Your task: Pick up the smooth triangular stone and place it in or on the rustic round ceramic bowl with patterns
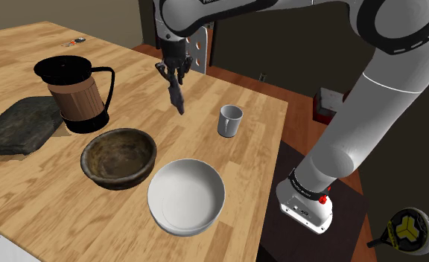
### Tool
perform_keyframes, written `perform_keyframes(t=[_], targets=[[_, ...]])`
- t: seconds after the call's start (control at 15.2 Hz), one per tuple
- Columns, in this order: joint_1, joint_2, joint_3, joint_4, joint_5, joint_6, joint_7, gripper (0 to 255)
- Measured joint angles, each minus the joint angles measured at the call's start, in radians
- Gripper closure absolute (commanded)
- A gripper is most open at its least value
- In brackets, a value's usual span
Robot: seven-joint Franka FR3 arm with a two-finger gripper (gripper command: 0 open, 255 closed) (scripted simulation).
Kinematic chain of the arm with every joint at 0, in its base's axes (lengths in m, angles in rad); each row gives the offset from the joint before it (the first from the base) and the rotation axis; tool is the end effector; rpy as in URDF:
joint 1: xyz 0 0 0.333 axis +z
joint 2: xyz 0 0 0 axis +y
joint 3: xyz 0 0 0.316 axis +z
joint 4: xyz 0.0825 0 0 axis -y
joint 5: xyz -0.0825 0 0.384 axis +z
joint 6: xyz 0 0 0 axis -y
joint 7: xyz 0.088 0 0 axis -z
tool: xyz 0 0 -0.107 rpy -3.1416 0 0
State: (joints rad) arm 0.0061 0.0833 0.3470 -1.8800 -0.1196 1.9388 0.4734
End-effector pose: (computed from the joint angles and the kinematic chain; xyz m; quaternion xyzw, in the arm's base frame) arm 0.5483 0.1888 0.4643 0.9984 -0.0385 0.0080 0.0417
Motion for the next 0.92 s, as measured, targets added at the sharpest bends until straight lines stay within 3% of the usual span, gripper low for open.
perform_keyframes(t=[0.92], targets=[[0.000, -0.022, 0.001, 0.160, 0.014, -0.180, -0.022, 255]])
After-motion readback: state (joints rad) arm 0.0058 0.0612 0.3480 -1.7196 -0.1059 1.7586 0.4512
